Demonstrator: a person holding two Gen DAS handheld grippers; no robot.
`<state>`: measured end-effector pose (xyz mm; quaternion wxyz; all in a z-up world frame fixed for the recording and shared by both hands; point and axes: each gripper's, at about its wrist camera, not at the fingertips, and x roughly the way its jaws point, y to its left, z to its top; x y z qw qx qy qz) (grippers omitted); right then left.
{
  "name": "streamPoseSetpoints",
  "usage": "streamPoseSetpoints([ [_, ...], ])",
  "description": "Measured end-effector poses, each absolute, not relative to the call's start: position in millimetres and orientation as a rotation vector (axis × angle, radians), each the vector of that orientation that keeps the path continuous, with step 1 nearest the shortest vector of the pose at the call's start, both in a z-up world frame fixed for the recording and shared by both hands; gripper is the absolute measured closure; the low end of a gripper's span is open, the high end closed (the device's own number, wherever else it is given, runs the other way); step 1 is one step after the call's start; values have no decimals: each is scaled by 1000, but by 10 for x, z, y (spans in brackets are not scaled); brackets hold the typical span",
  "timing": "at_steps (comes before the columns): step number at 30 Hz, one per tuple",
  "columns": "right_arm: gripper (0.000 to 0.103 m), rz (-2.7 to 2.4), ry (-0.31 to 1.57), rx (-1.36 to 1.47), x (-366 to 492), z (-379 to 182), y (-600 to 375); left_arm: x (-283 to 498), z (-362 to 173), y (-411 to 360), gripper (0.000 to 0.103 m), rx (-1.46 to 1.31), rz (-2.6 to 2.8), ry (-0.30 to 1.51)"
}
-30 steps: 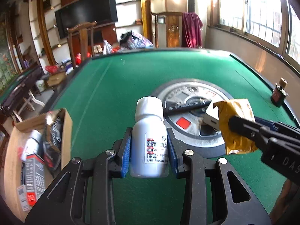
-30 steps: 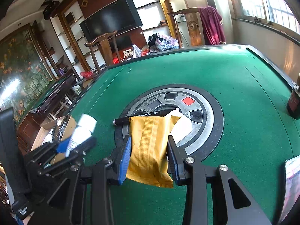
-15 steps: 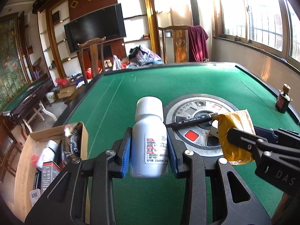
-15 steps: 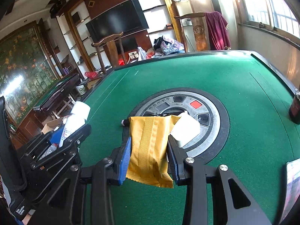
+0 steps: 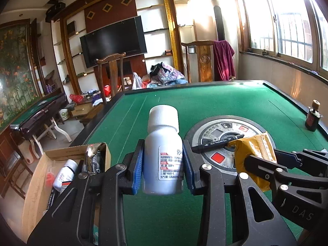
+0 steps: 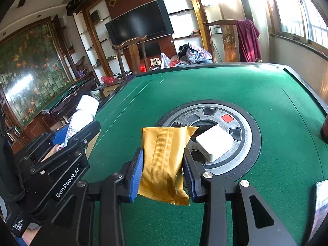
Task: Organize objects
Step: 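Carry the white bottle and yellow packet over the cardboard tray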
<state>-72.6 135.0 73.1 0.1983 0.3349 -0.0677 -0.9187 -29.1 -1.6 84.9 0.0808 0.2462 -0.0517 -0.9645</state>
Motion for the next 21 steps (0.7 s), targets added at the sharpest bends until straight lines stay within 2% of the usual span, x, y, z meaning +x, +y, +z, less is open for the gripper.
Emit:
streamPoseSetpoints([
  [9,66,-2557,-150,917,-661,737,1231,-180,876,-168,69,711,-2863,-114],
  [21,66,-2506,-107,885,-433,769,780,194,987,-613,69,651,-2784,28],
])
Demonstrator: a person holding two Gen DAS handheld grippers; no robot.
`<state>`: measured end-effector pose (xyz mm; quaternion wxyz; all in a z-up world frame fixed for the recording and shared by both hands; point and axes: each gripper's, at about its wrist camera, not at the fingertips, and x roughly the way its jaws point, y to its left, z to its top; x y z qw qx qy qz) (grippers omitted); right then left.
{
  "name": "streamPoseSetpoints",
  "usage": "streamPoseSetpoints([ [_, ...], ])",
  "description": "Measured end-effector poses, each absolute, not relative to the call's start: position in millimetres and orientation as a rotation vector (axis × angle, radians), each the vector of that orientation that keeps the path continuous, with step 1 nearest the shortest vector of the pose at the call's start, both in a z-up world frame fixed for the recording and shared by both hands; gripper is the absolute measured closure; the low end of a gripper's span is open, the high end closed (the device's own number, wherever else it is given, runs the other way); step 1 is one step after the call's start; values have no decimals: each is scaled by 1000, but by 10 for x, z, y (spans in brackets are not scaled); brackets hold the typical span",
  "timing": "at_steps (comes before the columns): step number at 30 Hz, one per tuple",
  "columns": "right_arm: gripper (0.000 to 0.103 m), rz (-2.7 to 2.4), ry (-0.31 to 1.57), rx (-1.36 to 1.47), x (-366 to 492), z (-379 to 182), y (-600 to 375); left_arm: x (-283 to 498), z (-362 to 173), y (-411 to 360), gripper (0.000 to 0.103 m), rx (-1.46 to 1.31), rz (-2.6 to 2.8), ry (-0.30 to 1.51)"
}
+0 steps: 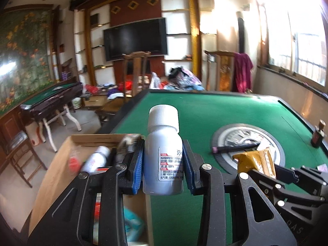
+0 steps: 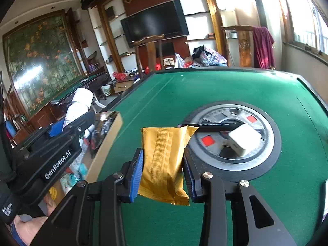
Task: Organize objects
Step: 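Open the left gripper to drop the white bottle into the tray while the right holds the packet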
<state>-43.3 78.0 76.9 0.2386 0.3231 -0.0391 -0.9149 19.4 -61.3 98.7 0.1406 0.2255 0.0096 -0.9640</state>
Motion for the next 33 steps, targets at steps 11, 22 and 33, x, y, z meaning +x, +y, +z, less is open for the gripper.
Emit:
streamPoseSetpoints([
  [11,66,-2403,-66,857,-165,758,23,754,902,-1297,69,595,-2636,71],
  [22,66,-2306,37,881,-70,610,-734,1043,875,-1997,69,643,-2558,194],
  [33,66,-2272,136,889,65,455,-993,991,651,-2321,69,726,-2523,335],
])
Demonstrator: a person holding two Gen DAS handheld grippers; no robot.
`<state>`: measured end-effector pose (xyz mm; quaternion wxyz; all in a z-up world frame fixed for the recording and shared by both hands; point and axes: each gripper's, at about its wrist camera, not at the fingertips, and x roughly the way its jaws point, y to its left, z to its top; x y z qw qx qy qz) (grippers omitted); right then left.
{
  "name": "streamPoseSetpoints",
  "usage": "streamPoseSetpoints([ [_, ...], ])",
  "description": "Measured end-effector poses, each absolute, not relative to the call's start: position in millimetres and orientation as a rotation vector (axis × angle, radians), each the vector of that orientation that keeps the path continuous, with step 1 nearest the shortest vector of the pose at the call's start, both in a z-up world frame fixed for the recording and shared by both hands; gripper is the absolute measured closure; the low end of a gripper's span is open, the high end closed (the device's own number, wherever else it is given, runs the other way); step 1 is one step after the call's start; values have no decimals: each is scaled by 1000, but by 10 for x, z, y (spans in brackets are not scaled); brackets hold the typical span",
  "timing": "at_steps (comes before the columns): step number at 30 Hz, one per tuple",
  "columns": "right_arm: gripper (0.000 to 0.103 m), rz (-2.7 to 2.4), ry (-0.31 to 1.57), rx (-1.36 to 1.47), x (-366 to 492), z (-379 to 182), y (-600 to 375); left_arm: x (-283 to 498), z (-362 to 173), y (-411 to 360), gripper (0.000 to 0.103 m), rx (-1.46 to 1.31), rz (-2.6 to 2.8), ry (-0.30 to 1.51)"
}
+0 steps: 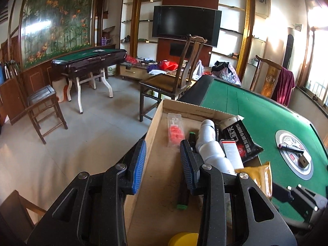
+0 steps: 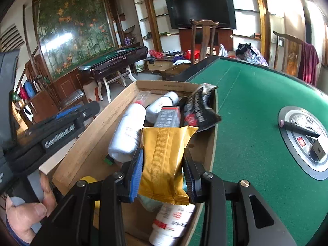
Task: Organize objects
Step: 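Open the left gripper to drop the white bottle into the tray while the right holds the packet, then open the right gripper to drop the yellow packet into the tray, then move both open grippers toward the white box and black marker on the dial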
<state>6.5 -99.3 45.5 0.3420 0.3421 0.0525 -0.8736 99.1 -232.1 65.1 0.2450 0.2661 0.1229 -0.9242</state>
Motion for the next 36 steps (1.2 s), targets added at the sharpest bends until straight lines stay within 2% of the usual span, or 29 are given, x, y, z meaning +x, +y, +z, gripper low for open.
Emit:
streamPoseSetpoints([
  [4,66,-2242,226,854,244,441,-1147,1012,666,-2371,69,714,-2515,353],
  [10,66,-2153,260,898,334,344,-1213,1036,655,-2430,69,721,-2502,369],
  [12,64,-2149,245,915,305,368,-1171,1037,658,-2434,69,720,-2499,367],
  [14,56,-2158,207,919,265,400,-1072,1035,660,-2429,69,728,-2504,364],
  [16,53,-2148,144,925,216,439,-972,1021,668,-2395,69,732,-2512,343],
  [25,51,-2203,-21,917,51,569,-475,881,702,-2188,68,778,-2534,327],
  [27,51,-2226,-53,922,-22,586,-315,870,746,-2121,63,784,-2544,321],
  [29,47,-2256,-85,925,-85,610,-133,868,803,-2016,48,785,-2565,302],
  [36,46,-2393,-196,951,-419,738,553,759,1004,-1415,42,831,-2713,202],
])
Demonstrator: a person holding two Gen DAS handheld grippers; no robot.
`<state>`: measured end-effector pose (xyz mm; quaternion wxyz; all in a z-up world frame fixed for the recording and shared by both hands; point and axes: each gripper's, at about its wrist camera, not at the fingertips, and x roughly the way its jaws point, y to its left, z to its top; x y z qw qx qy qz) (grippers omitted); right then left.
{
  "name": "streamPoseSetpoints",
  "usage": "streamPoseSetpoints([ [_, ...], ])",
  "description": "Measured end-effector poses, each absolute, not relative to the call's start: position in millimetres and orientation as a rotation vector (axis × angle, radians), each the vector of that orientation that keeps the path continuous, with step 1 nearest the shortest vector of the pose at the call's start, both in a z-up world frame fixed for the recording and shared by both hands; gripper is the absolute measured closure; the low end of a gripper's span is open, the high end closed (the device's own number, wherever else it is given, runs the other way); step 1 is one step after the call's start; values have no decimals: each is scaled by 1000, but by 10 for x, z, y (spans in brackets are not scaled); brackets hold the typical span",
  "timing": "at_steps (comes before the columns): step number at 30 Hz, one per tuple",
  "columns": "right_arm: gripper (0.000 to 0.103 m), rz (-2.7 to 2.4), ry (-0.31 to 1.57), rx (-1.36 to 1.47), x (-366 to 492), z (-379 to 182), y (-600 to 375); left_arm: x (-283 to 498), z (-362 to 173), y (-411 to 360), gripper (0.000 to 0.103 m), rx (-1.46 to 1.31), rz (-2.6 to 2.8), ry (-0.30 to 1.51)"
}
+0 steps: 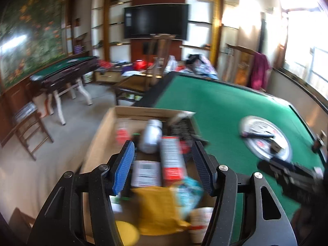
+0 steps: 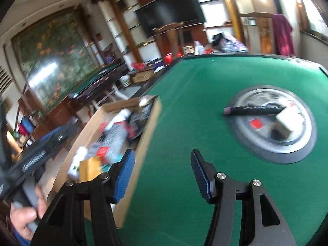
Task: Organize objects
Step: 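Move both open grippers toward the white box and black marker on the dial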
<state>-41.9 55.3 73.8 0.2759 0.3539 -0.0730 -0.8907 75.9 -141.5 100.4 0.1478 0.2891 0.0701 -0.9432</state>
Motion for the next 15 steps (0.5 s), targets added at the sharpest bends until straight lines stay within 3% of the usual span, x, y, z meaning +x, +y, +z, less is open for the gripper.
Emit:
streamPoseSetpoints([
  [3,39,-2467,-178,954,-576,759,871,610,973,-1076,38,923,-2797,168],
  [10,39,-2564,-379,1095,-1005,532,1925,95,683,-140,38,1263,-2926,80],
  [15,39,-2593,-397,1095,-1116,510,2166,-394,492,317,38,1470,-2936,96],
])
